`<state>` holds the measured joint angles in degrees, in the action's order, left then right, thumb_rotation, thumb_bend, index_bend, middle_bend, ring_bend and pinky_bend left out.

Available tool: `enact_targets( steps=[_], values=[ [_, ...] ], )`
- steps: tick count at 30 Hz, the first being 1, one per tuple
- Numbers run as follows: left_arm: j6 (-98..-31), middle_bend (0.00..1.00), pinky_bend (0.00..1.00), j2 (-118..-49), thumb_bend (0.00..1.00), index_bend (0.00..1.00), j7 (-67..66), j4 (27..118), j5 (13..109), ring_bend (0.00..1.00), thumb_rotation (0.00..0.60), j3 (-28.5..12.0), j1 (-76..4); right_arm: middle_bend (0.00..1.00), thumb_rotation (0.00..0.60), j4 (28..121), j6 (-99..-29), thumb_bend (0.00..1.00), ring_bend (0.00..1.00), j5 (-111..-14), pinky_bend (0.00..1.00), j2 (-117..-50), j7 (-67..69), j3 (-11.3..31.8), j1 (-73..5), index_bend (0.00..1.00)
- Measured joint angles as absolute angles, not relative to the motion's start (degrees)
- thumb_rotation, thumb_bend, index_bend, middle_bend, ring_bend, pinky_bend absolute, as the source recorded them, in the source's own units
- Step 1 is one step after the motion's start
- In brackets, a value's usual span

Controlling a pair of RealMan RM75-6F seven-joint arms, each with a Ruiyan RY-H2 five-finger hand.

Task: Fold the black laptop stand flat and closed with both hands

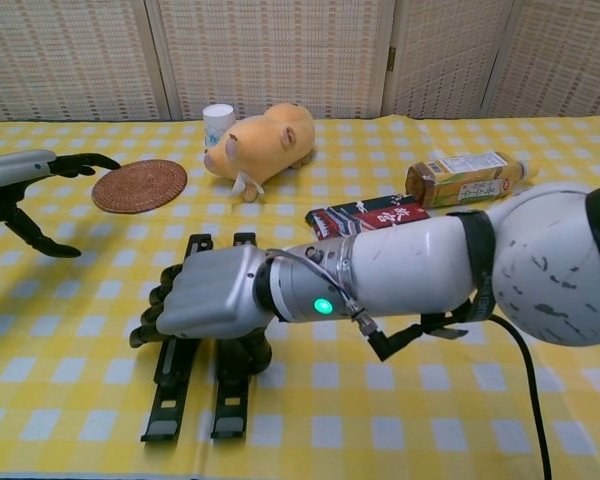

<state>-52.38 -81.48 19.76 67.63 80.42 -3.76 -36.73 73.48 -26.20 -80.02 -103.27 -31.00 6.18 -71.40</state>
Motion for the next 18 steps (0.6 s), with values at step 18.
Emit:
enact_targets(
  steps=[18],
  values=[
    [-52.5,0.0,0.0,-81.3,0.2,0.01,19.3,68.3,80.7,0.0,0.6,-3.8,-36.6,0.36,0.6,73.4,-32.2,0.24,0.17,-83.6,0.0,-102.8,-28.0,4.6,-70.8,0.46]
  ],
)
